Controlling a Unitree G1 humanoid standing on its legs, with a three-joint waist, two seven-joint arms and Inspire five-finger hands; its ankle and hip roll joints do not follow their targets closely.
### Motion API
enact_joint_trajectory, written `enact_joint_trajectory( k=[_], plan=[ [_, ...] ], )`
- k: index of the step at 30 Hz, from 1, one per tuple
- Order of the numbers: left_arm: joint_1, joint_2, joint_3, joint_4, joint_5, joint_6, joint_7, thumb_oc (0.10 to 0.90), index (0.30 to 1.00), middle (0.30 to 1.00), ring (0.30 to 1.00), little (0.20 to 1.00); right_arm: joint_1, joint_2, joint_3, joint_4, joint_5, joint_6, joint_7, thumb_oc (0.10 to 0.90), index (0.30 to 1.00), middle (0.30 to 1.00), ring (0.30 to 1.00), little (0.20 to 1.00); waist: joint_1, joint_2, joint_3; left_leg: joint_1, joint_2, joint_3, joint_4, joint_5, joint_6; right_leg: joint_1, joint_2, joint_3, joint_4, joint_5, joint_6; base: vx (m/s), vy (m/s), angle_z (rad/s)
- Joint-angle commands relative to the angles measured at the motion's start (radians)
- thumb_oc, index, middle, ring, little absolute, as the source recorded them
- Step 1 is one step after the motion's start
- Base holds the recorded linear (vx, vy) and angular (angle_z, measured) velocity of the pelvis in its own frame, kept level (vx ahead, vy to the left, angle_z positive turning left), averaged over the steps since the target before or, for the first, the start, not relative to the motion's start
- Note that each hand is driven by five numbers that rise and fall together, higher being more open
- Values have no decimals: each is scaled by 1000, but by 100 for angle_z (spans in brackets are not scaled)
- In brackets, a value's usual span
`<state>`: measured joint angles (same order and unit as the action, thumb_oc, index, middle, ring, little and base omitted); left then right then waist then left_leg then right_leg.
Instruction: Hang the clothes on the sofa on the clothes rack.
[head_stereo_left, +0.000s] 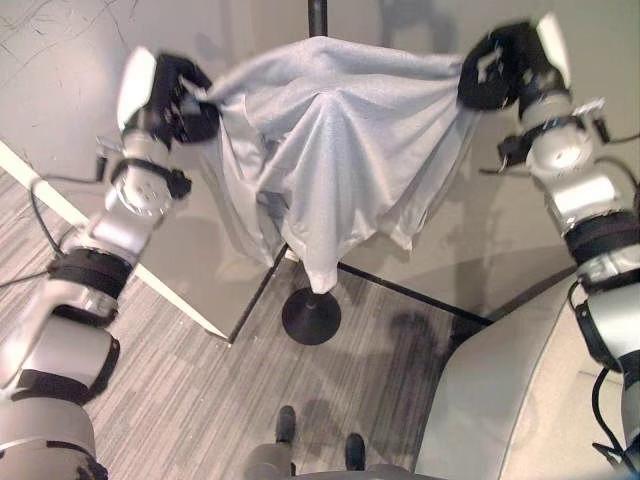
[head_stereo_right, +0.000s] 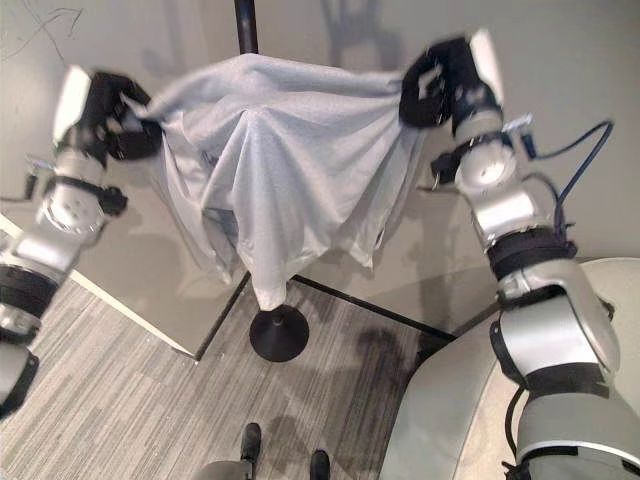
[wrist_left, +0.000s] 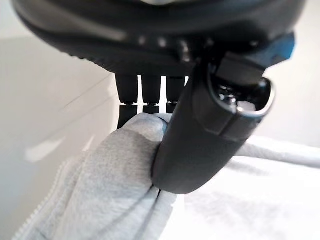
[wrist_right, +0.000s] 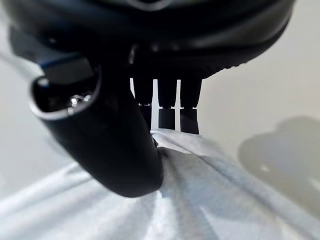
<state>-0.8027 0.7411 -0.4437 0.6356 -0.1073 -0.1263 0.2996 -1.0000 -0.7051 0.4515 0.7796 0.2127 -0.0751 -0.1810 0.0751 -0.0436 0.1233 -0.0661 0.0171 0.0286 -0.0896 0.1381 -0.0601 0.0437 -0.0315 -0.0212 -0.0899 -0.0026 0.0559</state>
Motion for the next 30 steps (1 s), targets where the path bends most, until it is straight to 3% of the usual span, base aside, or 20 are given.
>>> enact_joint_trajectory(
  k=[1, 2, 3, 5, 10, 13, 18, 24, 26, 30],
  plan=[
    [24, -33, 100, -2, -58, -85, -14, 411, 316, 316, 316, 316, 47, 3, -88, -100, 41, -110, -46, 400, 300, 300, 300, 300, 10, -12, -86, 81, -38, 11, 2, -125, 23, 69, -63, -106, 3, 49, 96, 48, 12, -8],
    [50, -51, 115, -12, -100, -96, -28, 546, 519, 519, 519, 519, 74, 20, -103, -120, 52, -115, -37, 500, 451, 451, 451, 451, 10, -10, -86, 87, -38, 11, 2, -127, 23, 74, -65, -108, 3, 47, 96, 47, 11, -6],
    [68, -67, 124, -15, -138, -102, -43, 800, 900, 900, 900, 900, 100, 36, -115, -133, 65, -119, -30, 668, 702, 702, 702, 702, 8, -7, -87, 91, -38, 12, 2, -128, 24, 77, -67, -111, 3, 46, 97, 0, 0, 0],
    [84, -84, 131, -16, -171, -102, -58, 800, 900, 900, 900, 900, 125, 55, -130, -145, 85, -122, -24, 800, 900, 900, 900, 900, 7, -5, -90, 94, -38, 12, 2, -128, 24, 81, -69, -114, 3, 45, 97, 0, 0, 0],
    [139, -125, 188, -35, -278, -124, -96, 800, 900, 900, 900, 900, 225, 99, -189, -226, 134, -135, 13, 800, 900, 900, 900, 900, 2, 0, -93, 107, -37, 19, 2, -135, 24, 95, -78, -124, 3, 45, 96, 17, 2, -2],
    [224, -143, 270, -85, -330, -135, -108, 800, 900, 900, 900, 900, 312, 99, -255, -327, 159, -154, 38, 800, 900, 900, 900, 900, 0, 0, -99, 119, -37, 27, 2, -142, 25, 103, -83, -127, 3, 44, 96, 38, 9, -6],
    [309, -120, 329, -134, -301, -139, -123, 800, 900, 900, 900, 900, 410, 64, -331, -413, 150, -163, 63, 800, 900, 900, 900, 900, -3, -2, -105, 133, -36, 35, 2, -149, 27, 113, -87, -130, 3, 42, 97, 24, 5, 0],
    [510, -117, 458, -244, -240, -144, -143, 800, 900, 900, 900, 900, 633, 38, -468, -530, 113, -161, 117, 800, 900, 900, 900, 900, -6, -6, -100, 131, -34, 41, 2, -152, 29, 110, -90, -135, 3, 43, 97, 6, 2, -4],
    [641, -174, 515, -278, -243, -137, -178, 800, 900, 900, 900, 900, 779, 72, -508, -538, 91, -147, 162, 800, 900, 900, 900, 900, -6, -10, -91, 129, -35, 41, 2, -152, 31, 107, -91, -138, 3, 45, 96, 0, 0, 0],
    [773, -250, 552, -274, -260, -124, -237, 800, 900, 900, 900, 900, 912, 160, -532, -499, 86, -137, 204, 800, 900, 900, 900, 900, -7, -10, -85, 127, -35, 38, 2, -153, 35, 105, -92, -144, 3, 42, 94, 0, 0, 0]
  ],
)
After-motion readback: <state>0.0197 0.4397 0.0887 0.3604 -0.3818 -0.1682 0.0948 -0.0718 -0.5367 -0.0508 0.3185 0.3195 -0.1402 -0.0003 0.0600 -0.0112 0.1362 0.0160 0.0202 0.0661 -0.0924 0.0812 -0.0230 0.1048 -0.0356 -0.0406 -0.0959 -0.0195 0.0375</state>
